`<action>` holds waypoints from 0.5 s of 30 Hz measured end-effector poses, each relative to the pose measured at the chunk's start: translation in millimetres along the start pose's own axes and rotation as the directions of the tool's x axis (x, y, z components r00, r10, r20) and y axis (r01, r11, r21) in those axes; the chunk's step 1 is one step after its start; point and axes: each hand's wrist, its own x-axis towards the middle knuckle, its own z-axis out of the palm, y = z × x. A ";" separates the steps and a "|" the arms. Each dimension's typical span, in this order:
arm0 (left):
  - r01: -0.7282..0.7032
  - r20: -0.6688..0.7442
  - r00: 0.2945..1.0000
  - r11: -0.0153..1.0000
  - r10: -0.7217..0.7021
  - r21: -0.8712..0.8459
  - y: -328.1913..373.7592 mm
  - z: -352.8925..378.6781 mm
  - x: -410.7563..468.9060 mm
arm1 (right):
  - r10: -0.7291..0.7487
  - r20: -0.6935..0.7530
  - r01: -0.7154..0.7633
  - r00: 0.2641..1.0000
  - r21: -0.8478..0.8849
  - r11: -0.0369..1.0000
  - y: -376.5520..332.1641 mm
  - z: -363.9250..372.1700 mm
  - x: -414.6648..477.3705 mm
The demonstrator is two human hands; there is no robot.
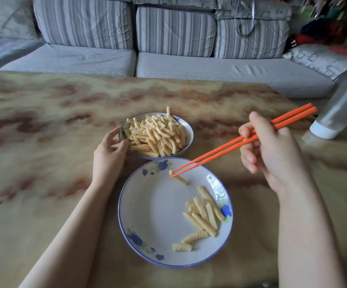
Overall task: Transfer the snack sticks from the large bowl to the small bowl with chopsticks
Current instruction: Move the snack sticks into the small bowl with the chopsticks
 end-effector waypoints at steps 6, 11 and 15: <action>0.005 -0.001 1.000 1.000 -0.005 -0.005 -0.9 0.2 0.1 | -0.016 -0.052 0.018 0.998 0.029 0.999 3.0 17.7 1.0; -0.006 -0.006 1.000 1.000 0.006 0.008 0.6 0.0 0.1 | -0.090 -0.238 0.147 0.967 0.236 0.960 -2.6 26.8 1.6; -0.007 -0.012 1.000 1.000 0.008 0.011 -0.4 0.3 0.6 | -0.104 -0.339 0.201 0.935 0.265 0.943 0.7 39.3 5.5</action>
